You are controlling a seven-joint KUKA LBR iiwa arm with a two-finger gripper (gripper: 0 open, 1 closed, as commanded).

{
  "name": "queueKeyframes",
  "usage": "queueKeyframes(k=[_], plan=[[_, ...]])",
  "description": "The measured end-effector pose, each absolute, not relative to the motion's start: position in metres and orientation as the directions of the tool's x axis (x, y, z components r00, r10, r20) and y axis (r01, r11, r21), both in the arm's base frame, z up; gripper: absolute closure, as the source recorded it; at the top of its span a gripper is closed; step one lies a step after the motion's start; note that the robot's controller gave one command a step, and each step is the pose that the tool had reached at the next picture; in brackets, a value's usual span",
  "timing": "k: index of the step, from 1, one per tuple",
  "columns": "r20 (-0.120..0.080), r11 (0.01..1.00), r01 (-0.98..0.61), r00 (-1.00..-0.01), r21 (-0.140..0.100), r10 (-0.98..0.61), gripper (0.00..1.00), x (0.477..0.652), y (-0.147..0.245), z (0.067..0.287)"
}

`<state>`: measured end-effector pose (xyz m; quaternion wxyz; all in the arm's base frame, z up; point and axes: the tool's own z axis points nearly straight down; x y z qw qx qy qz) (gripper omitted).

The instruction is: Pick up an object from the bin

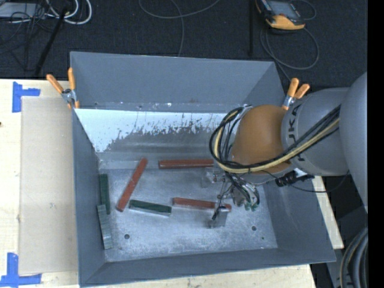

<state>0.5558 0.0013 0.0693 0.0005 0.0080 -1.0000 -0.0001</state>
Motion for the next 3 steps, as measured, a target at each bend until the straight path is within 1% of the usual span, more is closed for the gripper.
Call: queueKeyframes(k=[1,2,3], plan=[[0.0,1.0,-0.015,-1.0,0.0,-0.015,1.0,0.556,0.001,0.07],[-0.009,0.932,-0.361,-0.932,-0.002,-0.361,1.0,0.606,0.018,0.252],[0.001,0.761,-0.649,-0.761,0.002,-0.649,1.0,0.561,0.046,0.244]])
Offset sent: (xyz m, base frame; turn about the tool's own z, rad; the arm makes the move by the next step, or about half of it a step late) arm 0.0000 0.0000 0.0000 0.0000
